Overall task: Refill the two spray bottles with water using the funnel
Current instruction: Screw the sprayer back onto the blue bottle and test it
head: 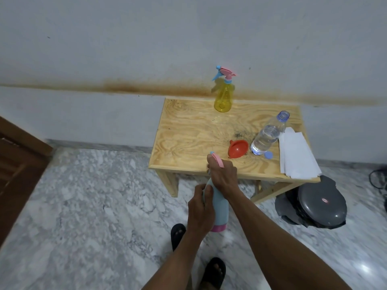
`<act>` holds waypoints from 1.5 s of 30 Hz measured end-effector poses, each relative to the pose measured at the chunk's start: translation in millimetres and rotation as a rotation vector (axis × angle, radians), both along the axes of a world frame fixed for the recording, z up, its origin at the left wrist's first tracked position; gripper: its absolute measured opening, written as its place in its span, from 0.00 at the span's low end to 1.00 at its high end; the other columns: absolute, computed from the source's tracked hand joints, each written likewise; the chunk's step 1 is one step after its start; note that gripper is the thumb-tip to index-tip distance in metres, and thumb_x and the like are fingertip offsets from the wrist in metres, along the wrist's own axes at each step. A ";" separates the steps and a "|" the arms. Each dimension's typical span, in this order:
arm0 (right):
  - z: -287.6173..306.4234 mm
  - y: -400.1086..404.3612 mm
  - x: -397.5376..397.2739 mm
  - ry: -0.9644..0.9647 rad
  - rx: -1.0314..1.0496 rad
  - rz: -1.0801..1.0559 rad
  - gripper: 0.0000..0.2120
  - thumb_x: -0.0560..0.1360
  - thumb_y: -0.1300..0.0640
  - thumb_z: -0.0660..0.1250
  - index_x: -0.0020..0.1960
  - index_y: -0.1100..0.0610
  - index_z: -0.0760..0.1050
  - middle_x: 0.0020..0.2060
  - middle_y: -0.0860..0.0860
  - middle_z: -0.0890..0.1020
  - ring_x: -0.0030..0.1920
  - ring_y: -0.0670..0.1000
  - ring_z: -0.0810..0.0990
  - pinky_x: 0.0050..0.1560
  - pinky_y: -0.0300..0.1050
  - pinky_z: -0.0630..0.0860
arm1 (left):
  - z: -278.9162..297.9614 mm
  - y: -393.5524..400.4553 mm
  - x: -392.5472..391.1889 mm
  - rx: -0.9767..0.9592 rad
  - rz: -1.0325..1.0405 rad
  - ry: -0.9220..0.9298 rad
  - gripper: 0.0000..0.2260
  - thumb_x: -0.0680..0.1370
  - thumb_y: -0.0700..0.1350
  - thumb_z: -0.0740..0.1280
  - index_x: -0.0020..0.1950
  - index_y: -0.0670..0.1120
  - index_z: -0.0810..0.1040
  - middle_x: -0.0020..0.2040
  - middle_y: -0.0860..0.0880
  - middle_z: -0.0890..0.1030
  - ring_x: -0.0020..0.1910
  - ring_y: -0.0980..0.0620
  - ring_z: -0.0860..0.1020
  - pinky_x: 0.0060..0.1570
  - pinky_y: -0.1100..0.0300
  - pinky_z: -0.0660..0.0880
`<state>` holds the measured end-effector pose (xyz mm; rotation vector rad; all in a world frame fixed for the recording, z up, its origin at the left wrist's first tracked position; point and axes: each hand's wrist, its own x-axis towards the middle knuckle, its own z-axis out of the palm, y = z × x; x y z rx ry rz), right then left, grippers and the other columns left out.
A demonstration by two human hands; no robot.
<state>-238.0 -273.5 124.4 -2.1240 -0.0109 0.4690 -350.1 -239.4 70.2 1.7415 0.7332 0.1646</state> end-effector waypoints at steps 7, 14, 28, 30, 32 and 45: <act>-2.1 -16.7 -4.4 0.054 0.039 -0.170 0.25 0.72 0.40 0.60 0.36 0.61 0.80 0.35 0.57 0.84 0.41 0.59 0.82 0.46 0.54 0.76 | -0.5 -12.4 0.0 0.040 -0.039 -0.021 0.13 0.84 0.54 0.55 0.54 0.49 0.75 0.42 0.51 0.80 0.41 0.65 0.80 0.34 0.72 0.71; 1.9 -26.9 -8.6 0.068 0.047 -0.167 0.24 0.76 0.41 0.61 0.39 0.61 0.80 0.39 0.58 0.84 0.44 0.59 0.81 0.50 0.53 0.76 | -1.4 -20.2 -2.2 0.021 -0.058 -0.027 0.13 0.84 0.55 0.55 0.53 0.50 0.74 0.42 0.51 0.80 0.41 0.64 0.80 0.34 0.69 0.73; 18.9 -28.4 -11.3 0.049 0.109 -0.111 0.23 0.78 0.44 0.61 0.38 0.62 0.80 0.38 0.56 0.83 0.47 0.58 0.79 0.52 0.51 0.73 | 14.6 -16.6 -9.3 0.028 -0.034 -0.106 0.15 0.82 0.60 0.57 0.50 0.51 0.74 0.42 0.52 0.80 0.42 0.62 0.81 0.36 0.66 0.76; 28.2 -22.2 -8.2 0.025 0.145 -0.083 0.23 0.79 0.44 0.62 0.38 0.61 0.81 0.35 0.52 0.83 0.43 0.54 0.80 0.47 0.48 0.71 | 19.8 -6.2 -8.2 0.024 -0.063 -0.141 0.21 0.79 0.68 0.57 0.51 0.52 0.74 0.44 0.51 0.81 0.43 0.59 0.82 0.39 0.58 0.79; 34.2 -15.8 -0.9 -0.006 0.178 -0.058 0.21 0.79 0.44 0.62 0.38 0.58 0.82 0.34 0.50 0.84 0.41 0.52 0.81 0.45 0.48 0.72 | 24.3 5.9 -4.6 -0.020 -0.151 -0.178 0.23 0.75 0.70 0.60 0.58 0.53 0.76 0.50 0.51 0.83 0.48 0.58 0.82 0.44 0.56 0.80; 46.3 78.3 109.8 -0.164 0.170 0.051 0.14 0.70 0.45 0.76 0.46 0.54 0.80 0.39 0.49 0.84 0.41 0.50 0.81 0.42 0.45 0.74 | 28.5 127.5 126.8 0.197 -0.109 -0.251 0.30 0.68 0.57 0.79 0.64 0.50 0.72 0.53 0.57 0.81 0.50 0.65 0.79 0.45 0.64 0.78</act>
